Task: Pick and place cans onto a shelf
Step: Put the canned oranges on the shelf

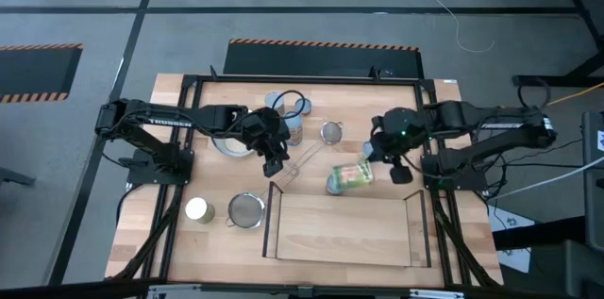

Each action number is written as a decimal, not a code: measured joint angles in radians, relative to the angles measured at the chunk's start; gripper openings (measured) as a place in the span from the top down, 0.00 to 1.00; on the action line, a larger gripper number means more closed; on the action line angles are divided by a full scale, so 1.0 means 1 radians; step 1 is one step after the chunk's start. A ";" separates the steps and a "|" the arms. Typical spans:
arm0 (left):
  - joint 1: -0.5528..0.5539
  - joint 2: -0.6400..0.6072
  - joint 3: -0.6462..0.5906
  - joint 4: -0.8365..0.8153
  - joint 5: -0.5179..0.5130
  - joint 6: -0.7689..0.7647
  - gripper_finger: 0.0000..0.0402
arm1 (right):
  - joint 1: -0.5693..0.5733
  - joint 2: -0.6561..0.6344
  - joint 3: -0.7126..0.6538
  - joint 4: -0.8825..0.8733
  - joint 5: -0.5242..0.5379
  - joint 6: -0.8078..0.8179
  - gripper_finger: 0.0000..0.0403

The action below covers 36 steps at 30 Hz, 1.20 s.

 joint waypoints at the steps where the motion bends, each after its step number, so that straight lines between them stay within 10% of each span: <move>1: -0.003 0.000 0.000 0.000 -0.009 0.000 1.00 | 0.018 0.014 0.030 -0.043 -0.001 0.026 1.00; 18: -0.051 0.000 0.000 0.000 -0.044 0.000 1.00 | 0.167 0.309 0.126 -0.545 -0.322 0.517 1.00; 36: -0.051 0.000 0.000 0.000 -0.044 0.051 1.00 | 0.162 0.515 0.122 -0.545 -0.347 0.544 1.00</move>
